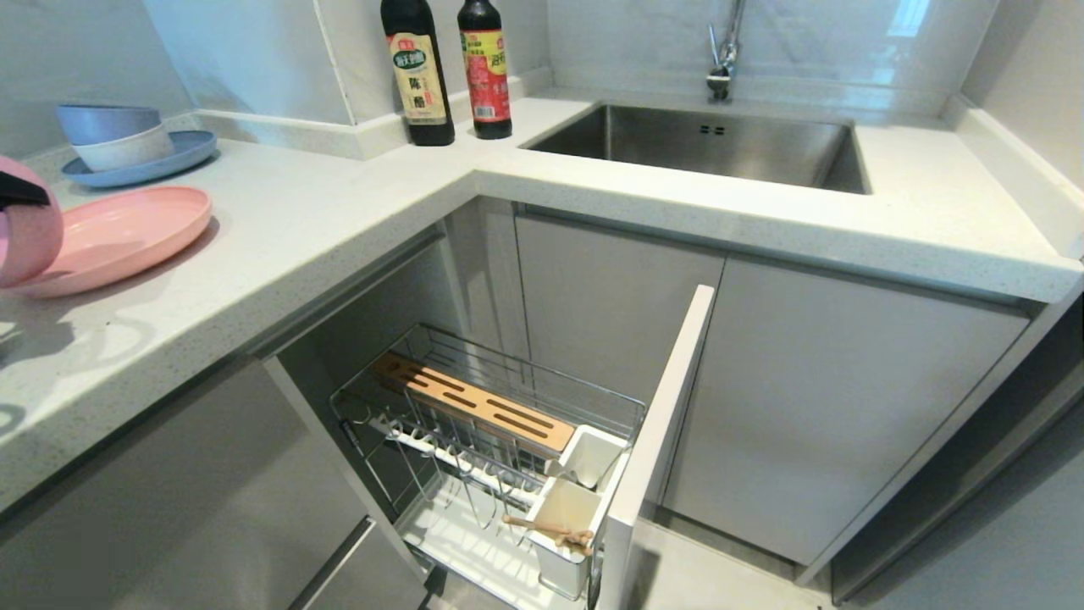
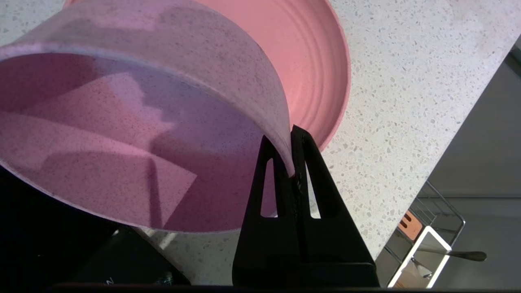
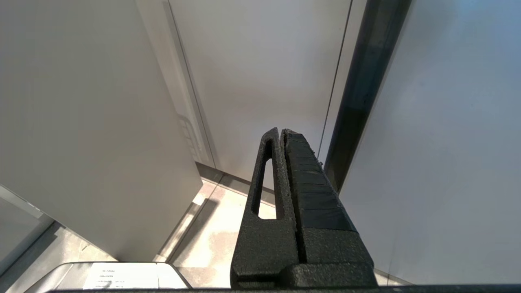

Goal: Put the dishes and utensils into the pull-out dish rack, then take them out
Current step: Take the bowl out of the cupboard, then take the spoon out of the cupboard

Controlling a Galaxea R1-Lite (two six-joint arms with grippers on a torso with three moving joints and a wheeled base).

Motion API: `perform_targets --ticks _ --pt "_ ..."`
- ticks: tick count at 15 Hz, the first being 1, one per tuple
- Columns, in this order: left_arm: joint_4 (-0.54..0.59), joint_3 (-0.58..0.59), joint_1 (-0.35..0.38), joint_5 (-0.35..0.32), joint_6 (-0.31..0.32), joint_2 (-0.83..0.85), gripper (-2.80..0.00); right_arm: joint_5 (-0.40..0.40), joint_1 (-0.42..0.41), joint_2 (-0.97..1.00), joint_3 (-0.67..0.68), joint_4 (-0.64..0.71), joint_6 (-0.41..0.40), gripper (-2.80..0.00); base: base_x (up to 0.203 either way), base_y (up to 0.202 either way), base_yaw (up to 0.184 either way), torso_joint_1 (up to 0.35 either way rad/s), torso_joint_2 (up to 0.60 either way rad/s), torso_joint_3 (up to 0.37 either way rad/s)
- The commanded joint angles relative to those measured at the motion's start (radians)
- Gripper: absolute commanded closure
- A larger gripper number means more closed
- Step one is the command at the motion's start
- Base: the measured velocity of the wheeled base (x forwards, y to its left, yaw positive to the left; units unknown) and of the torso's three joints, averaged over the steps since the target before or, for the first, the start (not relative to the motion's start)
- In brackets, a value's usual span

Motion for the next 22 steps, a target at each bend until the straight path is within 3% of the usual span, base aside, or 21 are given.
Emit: perform_targets --ticks 1,6,7,13,17,20,21,22 --pt "0.006 0.001 0.0 -0.001 -0.002 0.01 0.0 0.0 0.0 0.0 0.002 0.0 0.0 0.0 0.0 0.0 0.0 0.0 0.0 0.0" --pt "0.004 0.001 -0.001 0.002 0.0 0.021 0.0 0.0 0.0 0.0 0.002 0.0 0.0 0.0 0.0 0.0 0.0 0.0 0.0 0.0" --pt "0.004 0.001 -0.001 0.002 0.0 0.022 -2.8 0.0 0.0 0.0 0.002 0.0 0.0 0.0 0.0 0.0 0.0 0.0 0.0 0.0" --pt "-0.002 0.0 -0.001 0.002 0.0 0.027 -2.8 0.0 0.0 0.0 0.002 0.0 0.0 0.0 0.0 0.0 0.0 0.0 0.0 0.0" --pt "-0.073 0.001 -0.003 0.008 -0.002 -0.004 -2.8 0.0 0.001 0.0 0.002 0.0 0.0 0.0 0.0 0.0 0.0 0.0 0.0 0.0" --pt "-0.162 0.001 -0.017 0.034 -0.058 -0.07 -2.8 0.0 0.0 0.0 0.002 0.0 0.0 0.0 0.0 0.0 0.0 0.0 0.0 0.0" --pt "-0.201 0.001 -0.03 0.057 -0.089 -0.101 -2.25 0.0 0.0 0.0 0.002 0.0 0.0 0.0 0.0 0.0 0.0 0.0 0.0 0.0" --pt "-0.24 0.005 -0.048 0.08 -0.12 -0.133 0.0 0.0 0.0 0.0 0.002 0.0 0.0 0.0 0.0 0.0 0.0 0.0 0.0 0.0"
